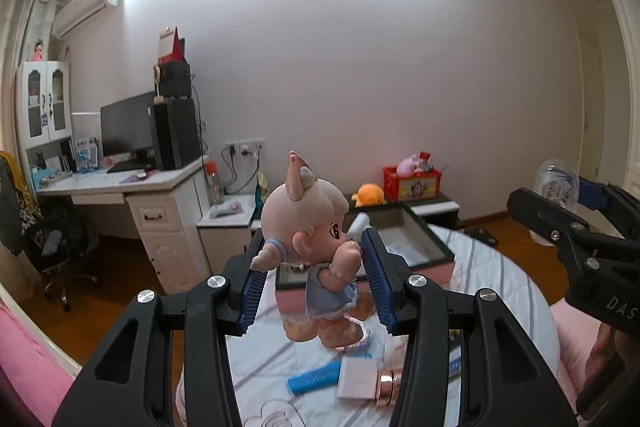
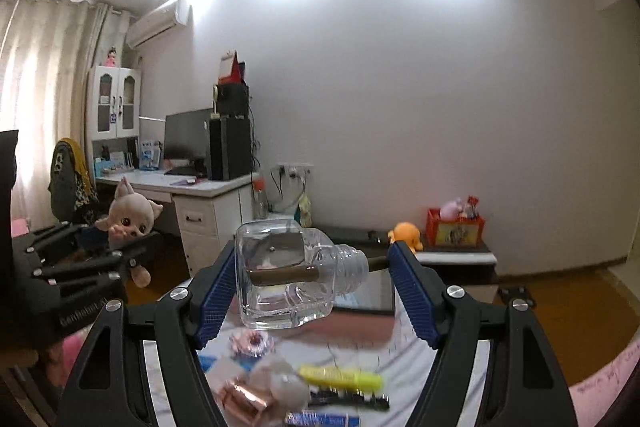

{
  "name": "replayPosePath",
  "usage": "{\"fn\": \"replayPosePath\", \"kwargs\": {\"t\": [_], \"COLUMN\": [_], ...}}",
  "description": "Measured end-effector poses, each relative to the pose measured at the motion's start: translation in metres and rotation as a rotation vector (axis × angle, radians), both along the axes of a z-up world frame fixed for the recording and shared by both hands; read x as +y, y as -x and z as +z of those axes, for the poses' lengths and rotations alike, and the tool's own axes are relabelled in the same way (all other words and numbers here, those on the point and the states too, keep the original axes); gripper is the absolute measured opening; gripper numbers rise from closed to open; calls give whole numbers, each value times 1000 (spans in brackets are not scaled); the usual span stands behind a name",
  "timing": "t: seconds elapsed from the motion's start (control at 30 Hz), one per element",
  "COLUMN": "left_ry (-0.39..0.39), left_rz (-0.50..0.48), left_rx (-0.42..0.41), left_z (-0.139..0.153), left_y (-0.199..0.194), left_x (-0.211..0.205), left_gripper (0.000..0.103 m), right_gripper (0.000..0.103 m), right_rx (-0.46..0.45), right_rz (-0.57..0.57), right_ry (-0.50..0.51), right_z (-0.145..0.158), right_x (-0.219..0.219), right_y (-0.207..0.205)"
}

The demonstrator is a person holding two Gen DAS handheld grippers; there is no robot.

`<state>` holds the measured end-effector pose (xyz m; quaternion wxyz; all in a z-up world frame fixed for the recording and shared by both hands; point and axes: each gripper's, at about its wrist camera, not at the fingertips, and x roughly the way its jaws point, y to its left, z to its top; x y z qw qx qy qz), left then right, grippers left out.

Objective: Organize rigid objects
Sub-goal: 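Carry the doll and glass bottle into the pink box and open both tools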

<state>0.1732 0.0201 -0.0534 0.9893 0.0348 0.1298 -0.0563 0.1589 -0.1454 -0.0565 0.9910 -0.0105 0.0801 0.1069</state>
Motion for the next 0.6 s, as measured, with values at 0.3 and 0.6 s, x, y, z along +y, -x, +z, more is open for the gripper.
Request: {"fn": "replayPosePath", "kwargs": {"t": [0.3,0.6], "left_ry": [-2,-22], "left_rz": [4,-27], "left_rx": [-22,53], "left_z": [8,-5], "left_y": [-20,-90], "left_x": [-1,-9], "left_gripper": [47,47], "right_gripper": [75,75], "right_rx": [-5,64], "right_rz": [17,29], "right_ry": [19,63], "right_z": [8,-3], "right_x": [12,21], "right_y": [-26,-87]}}
